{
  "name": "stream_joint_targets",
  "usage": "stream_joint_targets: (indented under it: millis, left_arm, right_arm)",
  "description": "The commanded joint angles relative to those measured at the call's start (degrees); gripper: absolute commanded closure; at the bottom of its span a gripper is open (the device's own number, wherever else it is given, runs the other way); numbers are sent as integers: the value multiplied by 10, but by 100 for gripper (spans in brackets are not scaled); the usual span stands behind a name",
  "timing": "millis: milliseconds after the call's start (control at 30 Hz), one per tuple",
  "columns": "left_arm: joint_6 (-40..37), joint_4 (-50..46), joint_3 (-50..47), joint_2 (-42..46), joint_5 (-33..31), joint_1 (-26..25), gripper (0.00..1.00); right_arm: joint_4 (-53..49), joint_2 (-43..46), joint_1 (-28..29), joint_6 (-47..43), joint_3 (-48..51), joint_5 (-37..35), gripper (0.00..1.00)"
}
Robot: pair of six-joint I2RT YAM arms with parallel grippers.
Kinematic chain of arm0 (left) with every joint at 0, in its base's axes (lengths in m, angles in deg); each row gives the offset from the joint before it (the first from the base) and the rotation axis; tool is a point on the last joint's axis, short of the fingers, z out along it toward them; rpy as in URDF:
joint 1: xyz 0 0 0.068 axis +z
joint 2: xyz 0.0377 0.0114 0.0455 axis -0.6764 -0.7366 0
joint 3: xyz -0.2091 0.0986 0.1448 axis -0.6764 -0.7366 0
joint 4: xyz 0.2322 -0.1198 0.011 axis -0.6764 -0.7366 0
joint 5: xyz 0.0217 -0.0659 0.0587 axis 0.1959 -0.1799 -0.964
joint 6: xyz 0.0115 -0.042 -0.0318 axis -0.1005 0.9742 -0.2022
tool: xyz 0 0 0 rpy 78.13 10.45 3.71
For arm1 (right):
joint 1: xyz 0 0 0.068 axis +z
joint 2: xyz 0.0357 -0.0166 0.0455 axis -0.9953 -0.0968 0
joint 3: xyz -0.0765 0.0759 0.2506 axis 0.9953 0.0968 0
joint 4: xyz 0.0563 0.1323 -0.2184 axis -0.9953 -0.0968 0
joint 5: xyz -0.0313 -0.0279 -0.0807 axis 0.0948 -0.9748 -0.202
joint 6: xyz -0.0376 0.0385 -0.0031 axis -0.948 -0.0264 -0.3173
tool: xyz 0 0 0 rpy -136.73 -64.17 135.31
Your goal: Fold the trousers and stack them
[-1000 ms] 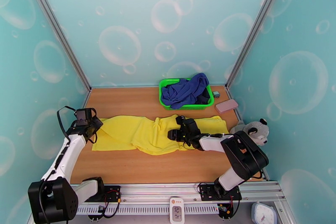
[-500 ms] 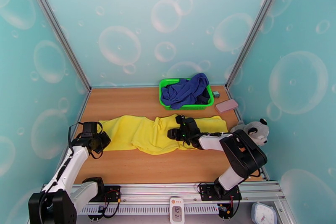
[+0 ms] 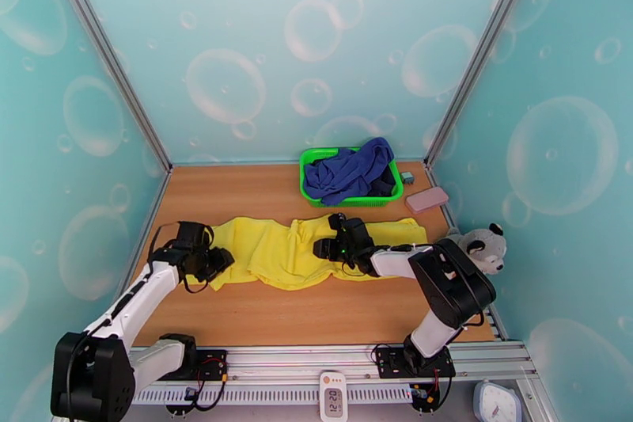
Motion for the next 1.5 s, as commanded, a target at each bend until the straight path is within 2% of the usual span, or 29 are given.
stream_joint_targets:
  millis: [0, 33, 133, 400, 633, 833, 1067, 1233, 1467]
  left_arm:
    - [-36, 18, 22, -53, -161, 39, 56]
    - [-40, 30, 22, -77, -181, 57, 58]
    - [-50, 73, 23, -139, -150, 107, 67]
    - [-55, 120, 26, -219, -133, 117, 68]
    - [-60, 114, 15, -222, -146, 116, 68]
    - [-65, 131, 5, -234, -130, 116, 70]
    - [-66, 129, 5, -243, -137, 115, 79]
    - [-69, 123, 10, -242, -142, 116, 91]
    - [-76, 99, 30, -230, -154, 116, 98]
  right_arm:
    - [-74, -24, -1, 2, 16, -24, 46]
    - [-75, -23, -1, 1, 17, -24, 46]
    - [-79, -17, -1, 2, 18, -26, 46]
    - [-82, -8, -5, 0, 26, -27, 46]
    - [-78, -12, -7, 0, 27, -25, 46]
    - [-75, -16, -6, 1, 28, -21, 46]
    - [-73, -13, -7, 1, 34, -22, 46]
    - [-72, -15, -6, 0, 32, -19, 46]
    - [-71, -14, -6, 1, 32, -20, 46]
